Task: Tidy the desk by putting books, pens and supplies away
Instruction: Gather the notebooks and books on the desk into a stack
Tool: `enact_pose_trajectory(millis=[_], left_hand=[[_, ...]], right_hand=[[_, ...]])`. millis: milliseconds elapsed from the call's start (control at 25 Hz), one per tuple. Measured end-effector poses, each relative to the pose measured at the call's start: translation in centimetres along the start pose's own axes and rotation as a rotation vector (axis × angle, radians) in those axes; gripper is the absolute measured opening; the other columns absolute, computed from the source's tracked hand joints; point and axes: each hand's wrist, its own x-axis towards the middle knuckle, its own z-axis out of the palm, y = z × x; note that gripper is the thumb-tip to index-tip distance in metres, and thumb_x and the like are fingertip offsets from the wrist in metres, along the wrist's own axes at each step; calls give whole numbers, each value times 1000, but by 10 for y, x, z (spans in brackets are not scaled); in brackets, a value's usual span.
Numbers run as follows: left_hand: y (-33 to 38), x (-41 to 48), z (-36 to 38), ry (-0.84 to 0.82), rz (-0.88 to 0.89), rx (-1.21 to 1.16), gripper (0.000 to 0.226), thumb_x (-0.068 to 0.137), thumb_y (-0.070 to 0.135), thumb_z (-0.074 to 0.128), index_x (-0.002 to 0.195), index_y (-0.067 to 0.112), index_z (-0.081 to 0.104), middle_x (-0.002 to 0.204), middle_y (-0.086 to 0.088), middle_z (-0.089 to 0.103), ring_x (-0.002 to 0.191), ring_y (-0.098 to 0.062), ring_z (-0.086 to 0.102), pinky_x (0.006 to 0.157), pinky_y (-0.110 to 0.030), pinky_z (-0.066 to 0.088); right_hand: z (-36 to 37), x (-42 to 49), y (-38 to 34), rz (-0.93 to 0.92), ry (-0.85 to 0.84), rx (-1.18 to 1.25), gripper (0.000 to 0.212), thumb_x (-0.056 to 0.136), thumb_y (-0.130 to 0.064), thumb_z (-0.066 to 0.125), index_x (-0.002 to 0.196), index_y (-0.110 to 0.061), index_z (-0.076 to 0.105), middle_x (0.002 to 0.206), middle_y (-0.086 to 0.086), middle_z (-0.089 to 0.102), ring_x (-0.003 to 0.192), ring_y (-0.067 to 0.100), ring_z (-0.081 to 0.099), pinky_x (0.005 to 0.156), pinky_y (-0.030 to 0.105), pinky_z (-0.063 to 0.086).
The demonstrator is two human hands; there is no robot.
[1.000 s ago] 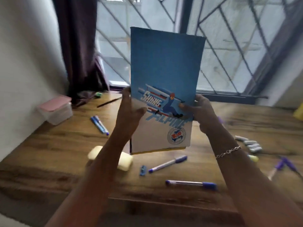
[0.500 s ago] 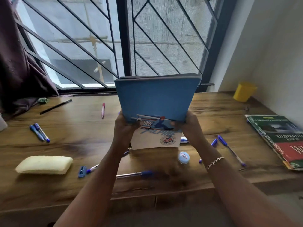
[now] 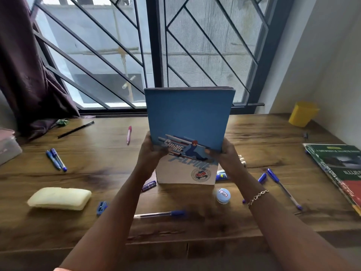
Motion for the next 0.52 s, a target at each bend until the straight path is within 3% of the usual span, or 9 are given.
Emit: enact_pose_trajectory(millis=[80, 200, 360, 440, 520], left_hand=[[-11, -4, 3, 27, -43, 26, 47, 75, -8, 68, 111, 13, 44, 113, -17, 56, 110, -37, 56, 88, -54, 51], [-10, -5, 9, 74, -30, 61, 45, 76, -11, 65, 101, 22, 47, 112, -15, 55, 107, -32, 55, 90, -59, 48], [17, -3, 32, 34, 106, 143, 41, 84, 2, 63, 114, 12, 37, 112, -12, 53, 104, -30, 56, 85, -59, 50], [33, -6, 59, 15, 162, 168, 44, 80, 17, 64, 114, 16, 35, 111, -10, 54, 104, -32, 57, 84, -57, 51], [40, -11, 93, -15, 182, 134, 45, 76, 18, 63, 113, 19, 36, 110, -11, 56, 102, -33, 58, 84, -56, 51]], right_hand=[[-1, -4, 15, 60, -10, -50, 40, 82, 9, 58, 117, -7, 48, 115, 16, 58, 101, 29, 58, 69, 28, 58], [-1, -6, 16, 84, -8, -75, 37, 82, 10, 56, 115, -6, 48, 114, 17, 59, 91, 19, 60, 64, 17, 56], [-26, -4, -12, -20, 7, -48, 40, 80, 17, 54, 113, -4, 50, 106, 10, 59, 78, 2, 63, 66, 16, 54], [-54, -12, -28, -30, 19, -47, 43, 80, 15, 55, 119, -3, 48, 107, 10, 60, 85, 10, 62, 68, 19, 55], [-90, -26, -41, -22, 55, -68, 50, 78, 9, 60, 125, -3, 45, 112, 12, 60, 94, 20, 61, 67, 25, 56]])
